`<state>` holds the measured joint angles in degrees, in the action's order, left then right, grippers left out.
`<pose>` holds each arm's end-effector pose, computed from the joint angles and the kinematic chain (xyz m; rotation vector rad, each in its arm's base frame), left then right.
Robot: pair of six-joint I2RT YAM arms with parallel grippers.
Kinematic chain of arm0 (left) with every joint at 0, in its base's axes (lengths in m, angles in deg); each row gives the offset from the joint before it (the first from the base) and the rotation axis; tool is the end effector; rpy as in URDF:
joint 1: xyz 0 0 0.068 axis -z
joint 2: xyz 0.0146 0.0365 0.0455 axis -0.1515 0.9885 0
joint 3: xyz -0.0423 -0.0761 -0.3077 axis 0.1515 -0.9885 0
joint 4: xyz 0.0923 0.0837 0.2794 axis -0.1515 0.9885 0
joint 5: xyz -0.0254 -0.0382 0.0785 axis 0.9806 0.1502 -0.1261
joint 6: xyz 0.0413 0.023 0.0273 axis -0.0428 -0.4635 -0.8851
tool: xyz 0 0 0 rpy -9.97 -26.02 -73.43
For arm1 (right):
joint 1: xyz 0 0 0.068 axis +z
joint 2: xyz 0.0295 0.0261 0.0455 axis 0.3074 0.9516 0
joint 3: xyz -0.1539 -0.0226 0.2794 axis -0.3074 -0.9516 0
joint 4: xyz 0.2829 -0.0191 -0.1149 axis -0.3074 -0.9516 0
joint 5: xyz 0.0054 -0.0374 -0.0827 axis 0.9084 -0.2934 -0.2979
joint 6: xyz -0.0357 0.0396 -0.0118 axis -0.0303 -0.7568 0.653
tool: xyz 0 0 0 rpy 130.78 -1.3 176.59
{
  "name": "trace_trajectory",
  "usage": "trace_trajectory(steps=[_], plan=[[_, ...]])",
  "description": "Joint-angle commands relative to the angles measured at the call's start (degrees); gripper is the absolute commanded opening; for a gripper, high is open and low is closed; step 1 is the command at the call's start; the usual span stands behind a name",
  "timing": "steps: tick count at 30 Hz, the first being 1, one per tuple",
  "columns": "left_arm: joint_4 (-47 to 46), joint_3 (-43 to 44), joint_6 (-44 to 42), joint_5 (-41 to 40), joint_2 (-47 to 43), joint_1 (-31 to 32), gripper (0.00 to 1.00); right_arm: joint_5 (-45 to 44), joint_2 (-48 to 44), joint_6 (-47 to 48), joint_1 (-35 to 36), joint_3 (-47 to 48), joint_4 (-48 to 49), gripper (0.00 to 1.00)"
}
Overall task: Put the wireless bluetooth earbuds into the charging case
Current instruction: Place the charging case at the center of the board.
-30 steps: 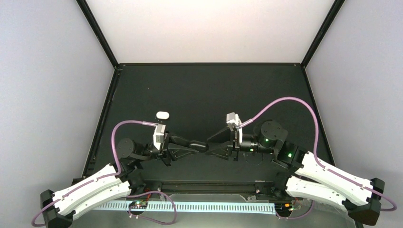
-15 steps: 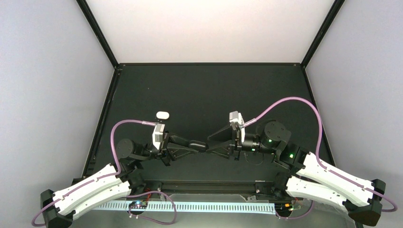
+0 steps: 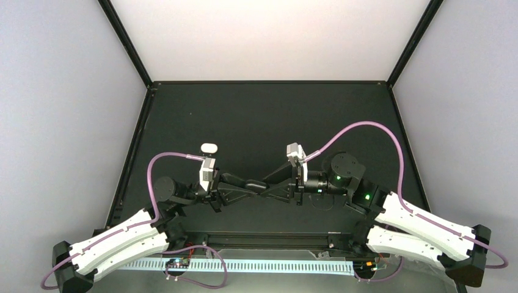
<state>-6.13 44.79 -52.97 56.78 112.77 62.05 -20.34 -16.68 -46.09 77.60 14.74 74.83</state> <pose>0.0769 -0.1342 0.3279 0.7448 1.2258 -1.5917 0.0907 0.1874 0.3844 -0.9186 1.5570 1.4676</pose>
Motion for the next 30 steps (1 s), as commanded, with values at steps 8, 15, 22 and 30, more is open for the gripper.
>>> trace_trajectory(steps=[8,15,22,30], plan=[[-0.6,1.1,-0.7,-1.8,-0.4,0.3,0.02,0.9,0.3,0.2,-0.2,2.4,2.0,0.40],[0.3,1.2,-0.9,-2.4,-0.4,0.3,0.03,1.3,0.6,0.1,-0.2,2.6,2.2,0.32],[1.9,1.4,-1.0,-4.2,-0.1,0.3,0.09,1.4,0.8,0.3,-0.2,2.5,2.2,0.25],[2.4,1.2,-1.0,-5.3,-0.4,0.3,0.10,1.0,0.4,0.4,-0.2,2.1,1.7,0.21]])
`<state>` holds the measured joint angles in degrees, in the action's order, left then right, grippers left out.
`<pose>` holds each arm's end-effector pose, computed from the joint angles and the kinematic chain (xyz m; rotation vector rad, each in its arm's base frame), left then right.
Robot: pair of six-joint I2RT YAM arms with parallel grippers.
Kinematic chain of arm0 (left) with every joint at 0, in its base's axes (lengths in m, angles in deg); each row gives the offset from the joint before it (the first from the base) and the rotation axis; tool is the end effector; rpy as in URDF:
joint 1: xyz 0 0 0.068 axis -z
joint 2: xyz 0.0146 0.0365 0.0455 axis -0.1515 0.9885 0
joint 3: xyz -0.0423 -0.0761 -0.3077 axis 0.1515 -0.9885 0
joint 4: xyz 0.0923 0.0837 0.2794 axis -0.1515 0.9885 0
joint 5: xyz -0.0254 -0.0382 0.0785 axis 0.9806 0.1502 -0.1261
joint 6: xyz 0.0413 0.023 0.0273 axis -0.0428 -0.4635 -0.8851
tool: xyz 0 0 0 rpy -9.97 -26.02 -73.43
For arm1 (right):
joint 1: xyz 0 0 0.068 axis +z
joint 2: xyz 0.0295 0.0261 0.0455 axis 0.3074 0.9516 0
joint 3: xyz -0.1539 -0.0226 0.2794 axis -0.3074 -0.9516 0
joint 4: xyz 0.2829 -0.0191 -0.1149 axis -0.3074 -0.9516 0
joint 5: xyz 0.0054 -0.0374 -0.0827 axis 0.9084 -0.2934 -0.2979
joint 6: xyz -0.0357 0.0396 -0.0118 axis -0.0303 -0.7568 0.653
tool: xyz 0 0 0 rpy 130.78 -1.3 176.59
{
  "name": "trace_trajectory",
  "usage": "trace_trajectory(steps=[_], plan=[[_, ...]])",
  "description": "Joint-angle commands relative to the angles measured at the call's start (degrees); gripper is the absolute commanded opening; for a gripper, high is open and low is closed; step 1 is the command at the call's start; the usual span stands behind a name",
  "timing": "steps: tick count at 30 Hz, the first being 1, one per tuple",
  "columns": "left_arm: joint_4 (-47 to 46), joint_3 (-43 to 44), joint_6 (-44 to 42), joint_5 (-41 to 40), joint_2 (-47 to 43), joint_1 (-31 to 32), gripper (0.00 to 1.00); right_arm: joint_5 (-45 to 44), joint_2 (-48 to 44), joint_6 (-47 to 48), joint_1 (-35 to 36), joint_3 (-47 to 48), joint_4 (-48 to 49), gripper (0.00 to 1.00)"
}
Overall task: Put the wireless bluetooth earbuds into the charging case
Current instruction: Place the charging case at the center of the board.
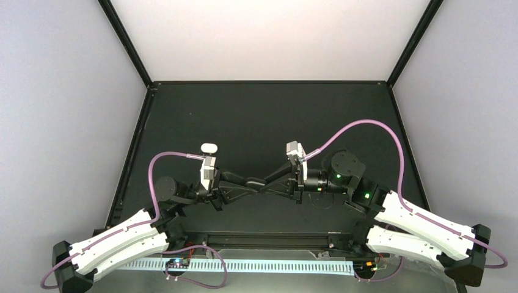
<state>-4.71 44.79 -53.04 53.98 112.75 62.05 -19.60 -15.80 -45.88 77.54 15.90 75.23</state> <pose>0.0792 -0.1345 0.3258 0.6983 1.2623 -1.5637 0.0921 0.1902 0.3904 -0.9291 1.5383 1.4761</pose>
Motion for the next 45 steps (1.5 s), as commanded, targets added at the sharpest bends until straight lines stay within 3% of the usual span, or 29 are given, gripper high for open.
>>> trace_trajectory(steps=[1,9,20,24,29,34,39,45], plan=[[1.0,1.1,-1.0,-2.6,-0.4,0.3,0.11,0.3,-0.5,0.2,-0.2,0.9,1.3,0.20],[1.1,1.0,-0.5,-2.9,-0.1,0.3,0.20,0.4,-0.2,0.6,-0.2,0.8,1.1,0.15],[0.7,0.9,-0.4,-2.5,0.6,0.3,0.19,-0.3,-0.5,0.9,-0.1,0.5,0.8,0.15],[0.7,0.9,-0.6,-2.3,0.6,0.3,0.10,-0.5,-0.5,0.7,-0.1,0.5,0.5,0.26],[1.7,0.9,-1.2,-3.1,0.0,0.3,0.07,-1.7,-1.5,0.5,-0.1,0.4,0.3,0.42],[5.2,0.9,-3.0,-6.9,-2.0,0.3,0.02,-4.4,-3.2,1.3,-0.1,1.0,-2.2,0.51],[14.4,1.0,-5.1,-19.9,-4.1,0.2,0.01,-14.3,-6.8,5.9,-0.2,2.4,-9.6,0.60],[35.9,10.3,-10.3,-31.8,2.6,-2.9,0.01,-40.9,-11.0,10.2,-0.1,4.7,-21.8,0.65]])
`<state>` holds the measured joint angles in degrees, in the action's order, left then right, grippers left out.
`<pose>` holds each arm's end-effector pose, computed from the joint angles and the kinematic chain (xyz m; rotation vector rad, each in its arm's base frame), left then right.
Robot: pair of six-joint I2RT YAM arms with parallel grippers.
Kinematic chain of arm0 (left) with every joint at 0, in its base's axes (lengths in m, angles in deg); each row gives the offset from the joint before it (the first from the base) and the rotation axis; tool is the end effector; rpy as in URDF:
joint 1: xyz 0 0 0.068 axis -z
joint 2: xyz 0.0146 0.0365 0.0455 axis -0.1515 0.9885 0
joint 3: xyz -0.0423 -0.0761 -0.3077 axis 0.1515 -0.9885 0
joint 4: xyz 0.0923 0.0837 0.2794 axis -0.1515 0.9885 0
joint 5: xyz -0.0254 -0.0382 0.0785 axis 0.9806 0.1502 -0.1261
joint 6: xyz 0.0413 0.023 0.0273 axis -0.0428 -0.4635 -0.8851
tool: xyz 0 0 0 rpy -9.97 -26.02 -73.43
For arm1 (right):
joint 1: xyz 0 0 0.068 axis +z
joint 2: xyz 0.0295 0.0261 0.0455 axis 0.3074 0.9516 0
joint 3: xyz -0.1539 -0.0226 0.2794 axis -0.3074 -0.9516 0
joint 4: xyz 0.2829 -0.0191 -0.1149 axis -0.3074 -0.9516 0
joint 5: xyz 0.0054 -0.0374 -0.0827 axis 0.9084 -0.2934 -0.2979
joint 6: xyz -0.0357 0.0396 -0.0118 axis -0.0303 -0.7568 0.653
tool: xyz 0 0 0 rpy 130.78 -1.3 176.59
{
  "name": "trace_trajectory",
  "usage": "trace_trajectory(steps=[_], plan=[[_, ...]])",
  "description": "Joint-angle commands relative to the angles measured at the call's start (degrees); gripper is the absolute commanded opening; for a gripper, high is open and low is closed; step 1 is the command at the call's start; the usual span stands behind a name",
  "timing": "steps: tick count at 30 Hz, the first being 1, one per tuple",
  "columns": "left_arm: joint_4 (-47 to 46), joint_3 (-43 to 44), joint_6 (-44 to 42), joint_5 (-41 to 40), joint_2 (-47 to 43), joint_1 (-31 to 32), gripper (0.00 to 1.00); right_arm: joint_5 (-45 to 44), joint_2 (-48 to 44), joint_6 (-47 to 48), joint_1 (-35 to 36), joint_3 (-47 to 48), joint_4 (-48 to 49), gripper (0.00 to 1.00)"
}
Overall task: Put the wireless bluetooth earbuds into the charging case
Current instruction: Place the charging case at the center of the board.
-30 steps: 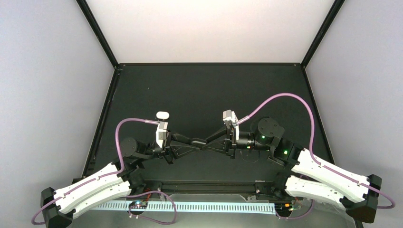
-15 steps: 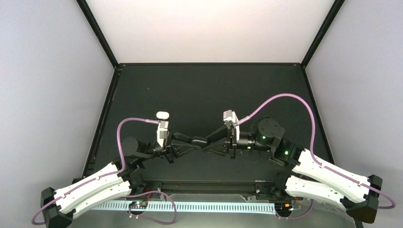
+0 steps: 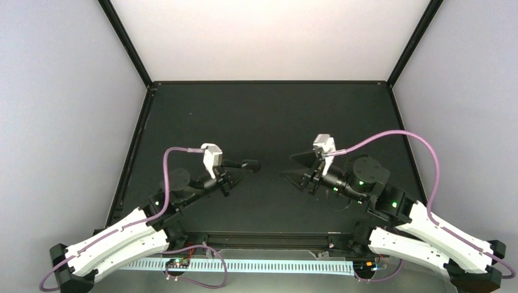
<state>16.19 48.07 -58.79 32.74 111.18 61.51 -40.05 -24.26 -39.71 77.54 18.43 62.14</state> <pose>0.0928 -0.1288 0.3148 0.4458 1.5721 -1.1806 0.0814 0.1475 0.4081 -0.7057 1.5896 1.1250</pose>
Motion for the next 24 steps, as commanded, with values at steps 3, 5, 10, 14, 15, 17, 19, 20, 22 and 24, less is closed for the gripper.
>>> trace_trajectory(steps=[3,5,10,14,15,17,19,20,22,24], plan=[[20.3,9.7,-4.4,-9.8,9.6,-7.8,0.02,-26.0,-3.9,3.3,-0.2,0.6,-10.3,0.67],[22.0,10.3,-2.8,-4.5,13.4,-14.0,0.02,-26.4,-4.2,2.4,-0.1,-1.2,-10.3,0.67],[19.3,7.0,3.0,9.9,21.0,-29.0,0.01,-25.3,-4.5,-0.1,-0.1,-6.5,-7.6,0.67],[17.1,5.0,5.7,13.8,24.2,-35.6,0.02,-23.8,-4.5,-0.5,-0.1,-8.8,-5.2,0.67],[16.5,4.5,6.4,13.7,24.8,-37.0,0.02,-23.6,-4.2,-0.4,-0.1,-9.1,-4.9,0.67],[15.1,3.0,7.7,13.5,26.9,-39.8,0.01,-23.3,-3.8,-0.1,-0.2,-9.4,-4.4,0.67],[13.2,1.4,9.7,16.0,29.9,-43.8,0.02,-23.1,-3.5,0.6,-0.2,-9.3,-4.3,0.67],[12.3,1.1,11.0,18.0,31.5,-45.2,0.01,-23.0,-3.4,1.0,-0.1,-9.3,-4.4,0.67],[10.8,1.2,13.0,20.3,34.6,-46.4,0.02,-23.3,-3.6,1.6,-0.1,-9.4,-4.6,0.67],[11.0,1.9,13.3,16.9,36.3,-46.5,0.01,-23.4,-4.0,1.9,-0.2,-9.7,-4.4,0.67]])
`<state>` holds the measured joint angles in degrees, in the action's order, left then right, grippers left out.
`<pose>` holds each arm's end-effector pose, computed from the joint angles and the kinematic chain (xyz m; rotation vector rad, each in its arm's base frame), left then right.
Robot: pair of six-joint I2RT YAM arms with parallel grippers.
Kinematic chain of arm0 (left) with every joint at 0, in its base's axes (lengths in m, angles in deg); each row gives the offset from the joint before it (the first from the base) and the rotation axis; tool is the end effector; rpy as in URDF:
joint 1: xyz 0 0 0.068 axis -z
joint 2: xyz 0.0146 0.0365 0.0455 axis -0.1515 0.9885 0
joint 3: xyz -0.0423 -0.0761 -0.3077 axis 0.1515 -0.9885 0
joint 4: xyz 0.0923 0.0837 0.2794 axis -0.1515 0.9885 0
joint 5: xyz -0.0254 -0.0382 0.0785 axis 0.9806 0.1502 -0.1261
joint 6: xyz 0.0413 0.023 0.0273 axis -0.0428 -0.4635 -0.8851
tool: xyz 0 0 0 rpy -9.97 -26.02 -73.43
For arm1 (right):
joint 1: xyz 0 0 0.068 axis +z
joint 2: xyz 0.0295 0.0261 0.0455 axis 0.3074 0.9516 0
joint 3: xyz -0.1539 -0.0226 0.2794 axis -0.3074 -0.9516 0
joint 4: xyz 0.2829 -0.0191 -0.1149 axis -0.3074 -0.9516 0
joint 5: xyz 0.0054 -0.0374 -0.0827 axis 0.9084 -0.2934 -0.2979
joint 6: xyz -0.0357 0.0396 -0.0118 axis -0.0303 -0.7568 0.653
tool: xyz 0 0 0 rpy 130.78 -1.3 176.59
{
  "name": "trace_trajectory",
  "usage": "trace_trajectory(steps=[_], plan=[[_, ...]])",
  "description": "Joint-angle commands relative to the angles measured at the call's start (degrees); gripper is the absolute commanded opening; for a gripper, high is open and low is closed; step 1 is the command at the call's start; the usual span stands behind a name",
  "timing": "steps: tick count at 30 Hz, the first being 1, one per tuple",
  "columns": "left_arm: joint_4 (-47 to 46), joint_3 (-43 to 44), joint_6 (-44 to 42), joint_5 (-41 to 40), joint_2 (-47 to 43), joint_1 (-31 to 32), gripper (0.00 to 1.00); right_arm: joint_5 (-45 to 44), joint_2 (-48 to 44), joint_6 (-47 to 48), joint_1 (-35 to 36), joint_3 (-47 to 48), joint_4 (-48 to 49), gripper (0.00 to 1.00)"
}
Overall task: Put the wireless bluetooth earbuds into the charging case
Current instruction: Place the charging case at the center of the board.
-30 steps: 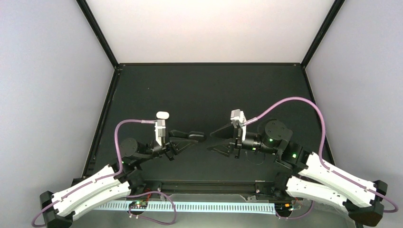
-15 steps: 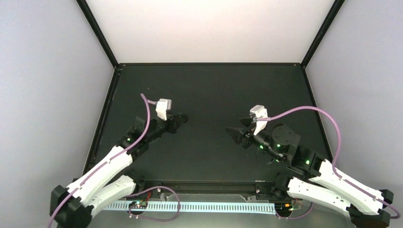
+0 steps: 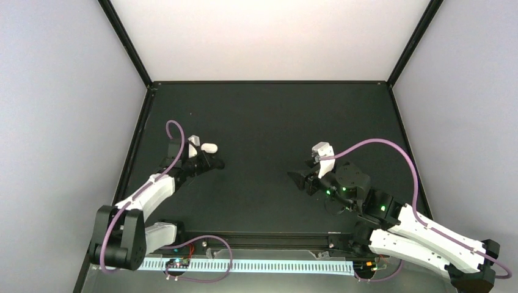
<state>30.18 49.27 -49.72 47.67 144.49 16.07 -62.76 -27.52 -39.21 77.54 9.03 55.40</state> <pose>0.2294 -0.0429 0.1928 -0.4134 2.3570 -0.7970 0.0905 0.1346 0.3394 -0.4834 1.8222 0.6886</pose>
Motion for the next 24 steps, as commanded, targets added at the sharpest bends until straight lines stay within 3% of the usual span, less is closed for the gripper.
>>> trace_trajectory(steps=[1,14,24], plan=[[-1.9,1.2,4.0,-0.3,3.4,-1.2,0.02,-0.7,-1.1,1.7,-0.2,-0.4,2.4,0.67],[2.8,6.1,1.5,-0.3,11.2,-4.5,0.01,0.3,-1.3,2.3,-0.1,-1.5,3.8,0.67],[0.2,5.0,2.6,2.5,12.9,-6.9,0.02,0.9,0.1,2.6,-0.1,-1.3,3.6,0.68]])
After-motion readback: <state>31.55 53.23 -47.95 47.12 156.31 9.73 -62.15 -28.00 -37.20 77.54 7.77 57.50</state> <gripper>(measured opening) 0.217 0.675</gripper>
